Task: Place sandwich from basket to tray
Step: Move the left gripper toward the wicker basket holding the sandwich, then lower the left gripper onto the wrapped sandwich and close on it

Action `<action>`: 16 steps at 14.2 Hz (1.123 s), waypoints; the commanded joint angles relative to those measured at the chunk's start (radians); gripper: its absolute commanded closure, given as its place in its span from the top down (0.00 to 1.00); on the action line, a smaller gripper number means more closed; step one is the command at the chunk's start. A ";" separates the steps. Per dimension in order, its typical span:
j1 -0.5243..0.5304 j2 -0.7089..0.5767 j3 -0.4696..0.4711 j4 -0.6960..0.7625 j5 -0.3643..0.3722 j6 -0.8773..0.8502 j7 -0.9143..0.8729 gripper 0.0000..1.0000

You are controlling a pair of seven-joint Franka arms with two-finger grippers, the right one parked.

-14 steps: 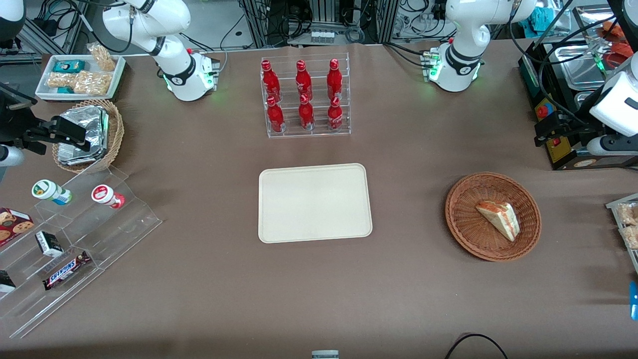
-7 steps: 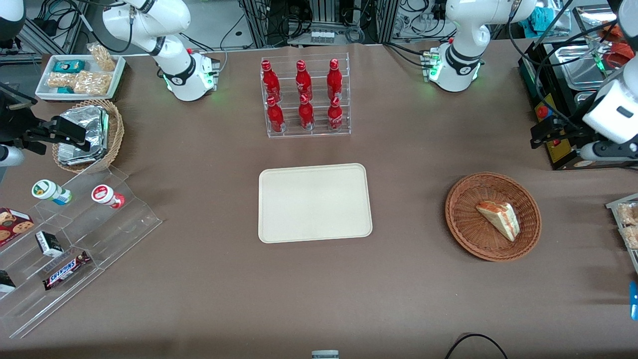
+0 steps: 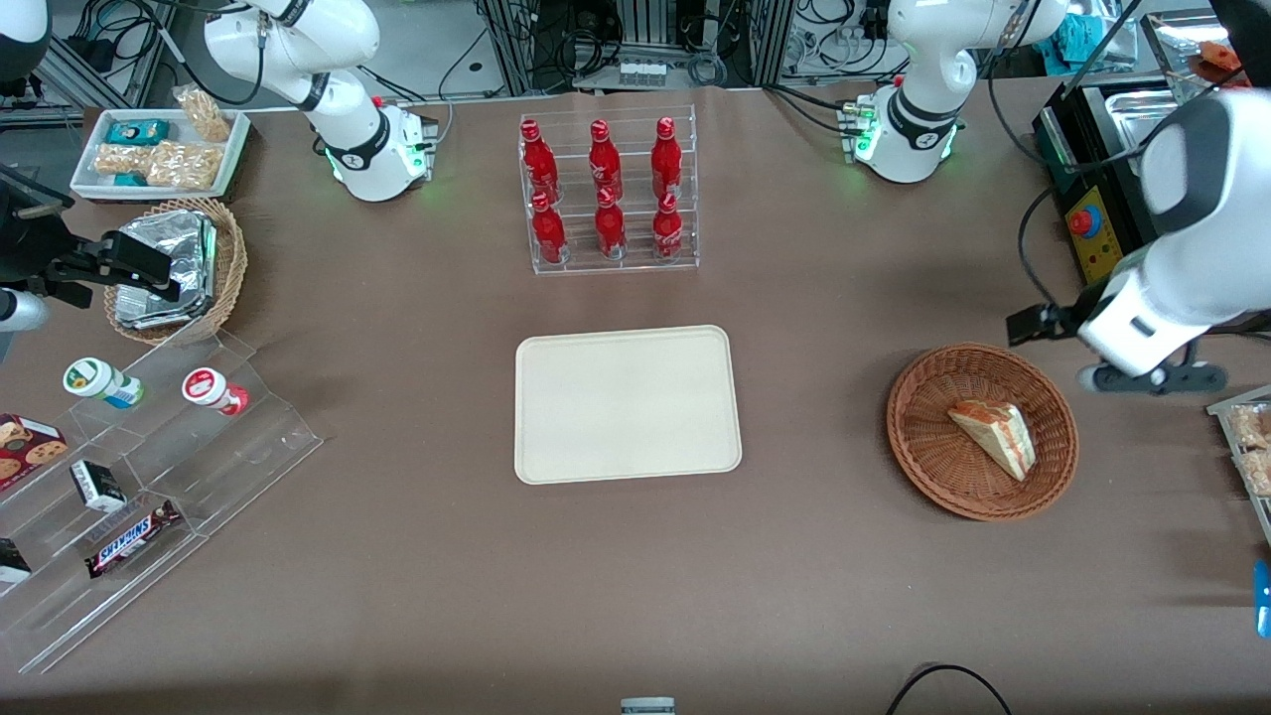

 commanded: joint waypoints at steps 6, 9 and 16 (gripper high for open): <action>0.062 0.047 0.002 -0.201 -0.008 0.353 -0.068 1.00; 0.067 0.077 0.002 -0.201 -0.009 0.419 -0.359 1.00; 0.068 0.168 0.002 -0.201 -0.008 0.542 -0.740 1.00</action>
